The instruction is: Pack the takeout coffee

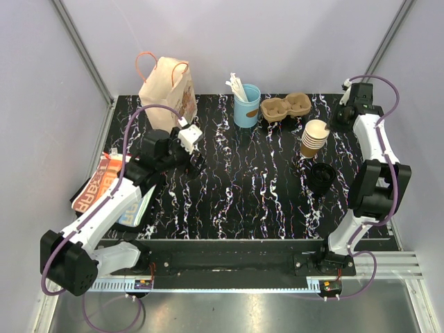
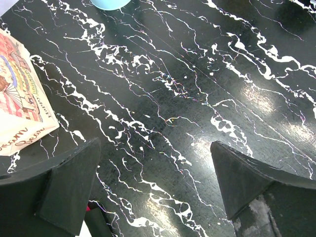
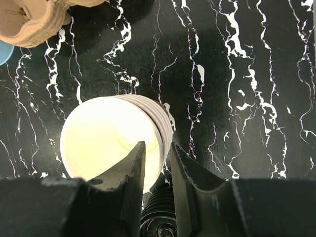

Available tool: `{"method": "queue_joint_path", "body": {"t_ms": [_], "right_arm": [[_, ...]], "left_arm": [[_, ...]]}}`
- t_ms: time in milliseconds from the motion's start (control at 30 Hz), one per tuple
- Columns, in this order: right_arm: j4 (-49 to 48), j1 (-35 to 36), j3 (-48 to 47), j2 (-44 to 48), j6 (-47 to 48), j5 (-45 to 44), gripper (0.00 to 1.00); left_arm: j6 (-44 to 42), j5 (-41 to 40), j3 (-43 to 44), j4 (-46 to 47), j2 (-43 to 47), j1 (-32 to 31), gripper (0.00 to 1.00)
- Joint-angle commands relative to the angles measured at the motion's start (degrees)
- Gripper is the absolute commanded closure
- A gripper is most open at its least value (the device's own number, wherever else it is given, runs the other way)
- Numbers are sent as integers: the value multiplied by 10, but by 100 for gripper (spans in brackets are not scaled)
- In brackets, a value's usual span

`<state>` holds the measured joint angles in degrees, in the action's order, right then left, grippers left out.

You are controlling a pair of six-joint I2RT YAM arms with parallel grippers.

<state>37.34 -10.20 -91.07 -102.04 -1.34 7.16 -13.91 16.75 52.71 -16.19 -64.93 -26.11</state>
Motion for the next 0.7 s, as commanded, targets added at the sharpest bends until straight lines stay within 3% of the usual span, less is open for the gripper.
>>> {"method": "queue_joint_path", "body": {"t_ms": [0, 200, 533, 667], "right_arm": [[-3, 0, -10, -7, -7, 8, 68], [-5, 0, -10, -10, -9, 9, 75], [-4, 0, -16, 1, -9, -6, 96], [-3, 1, -24, 4, -4, -21, 99]], "left_arm": [[8, 24, -3, 34, 17, 8, 1], [12, 33, -4, 34, 17, 14, 1], [13, 40, -5, 34, 16, 18, 1], [15, 43, -6, 34, 14, 19, 1]]}}
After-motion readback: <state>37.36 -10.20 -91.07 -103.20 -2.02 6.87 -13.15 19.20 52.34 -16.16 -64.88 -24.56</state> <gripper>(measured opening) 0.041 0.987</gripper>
